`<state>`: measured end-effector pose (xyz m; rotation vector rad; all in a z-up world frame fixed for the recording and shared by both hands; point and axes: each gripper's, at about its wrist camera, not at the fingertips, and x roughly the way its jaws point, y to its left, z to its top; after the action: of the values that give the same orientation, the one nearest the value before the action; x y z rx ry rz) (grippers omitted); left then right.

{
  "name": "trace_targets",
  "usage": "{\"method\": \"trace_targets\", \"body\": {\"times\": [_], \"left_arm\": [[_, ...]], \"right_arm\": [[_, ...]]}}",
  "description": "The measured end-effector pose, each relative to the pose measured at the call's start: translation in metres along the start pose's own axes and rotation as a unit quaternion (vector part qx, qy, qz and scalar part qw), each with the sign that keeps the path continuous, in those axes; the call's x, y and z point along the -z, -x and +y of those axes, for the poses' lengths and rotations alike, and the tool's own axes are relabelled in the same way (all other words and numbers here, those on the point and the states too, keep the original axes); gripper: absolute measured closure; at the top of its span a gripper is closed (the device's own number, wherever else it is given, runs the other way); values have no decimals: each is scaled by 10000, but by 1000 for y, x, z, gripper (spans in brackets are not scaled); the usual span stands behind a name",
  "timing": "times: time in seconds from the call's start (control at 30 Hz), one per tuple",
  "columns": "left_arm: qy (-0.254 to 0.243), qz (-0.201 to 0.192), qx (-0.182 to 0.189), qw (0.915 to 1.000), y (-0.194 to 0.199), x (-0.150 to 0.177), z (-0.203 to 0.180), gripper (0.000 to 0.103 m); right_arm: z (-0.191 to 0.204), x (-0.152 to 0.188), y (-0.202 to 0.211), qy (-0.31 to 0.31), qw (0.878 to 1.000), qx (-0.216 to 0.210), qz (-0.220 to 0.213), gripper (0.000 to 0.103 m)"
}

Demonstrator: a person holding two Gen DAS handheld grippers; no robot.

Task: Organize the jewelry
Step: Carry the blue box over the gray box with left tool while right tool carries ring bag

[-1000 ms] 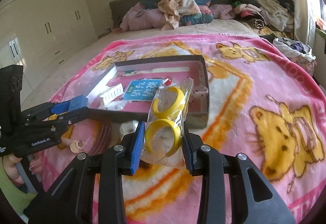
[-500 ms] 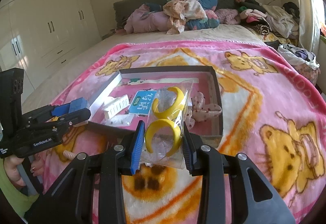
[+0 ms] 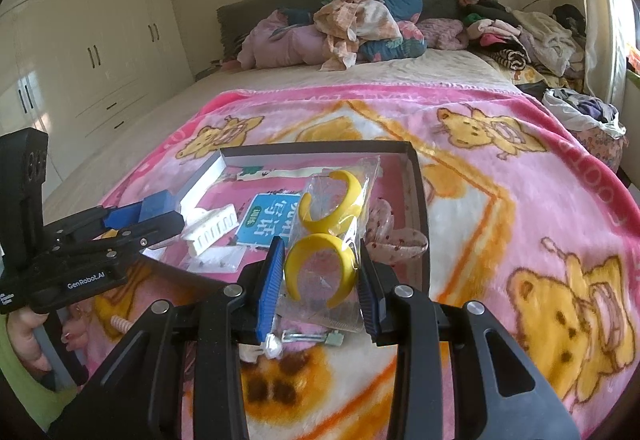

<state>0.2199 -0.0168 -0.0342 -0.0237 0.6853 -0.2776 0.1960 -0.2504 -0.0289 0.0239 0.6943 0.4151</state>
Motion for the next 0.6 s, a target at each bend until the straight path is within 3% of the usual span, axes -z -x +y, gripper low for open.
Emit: {"method": "trace_targets", "body": {"times": [0.6], "left_arm": [[-210, 310, 184, 9991, -49, -14, -23, 59]], "right_arm": [[-30, -19, -33, -73, 9997, 207, 62, 70]]}}
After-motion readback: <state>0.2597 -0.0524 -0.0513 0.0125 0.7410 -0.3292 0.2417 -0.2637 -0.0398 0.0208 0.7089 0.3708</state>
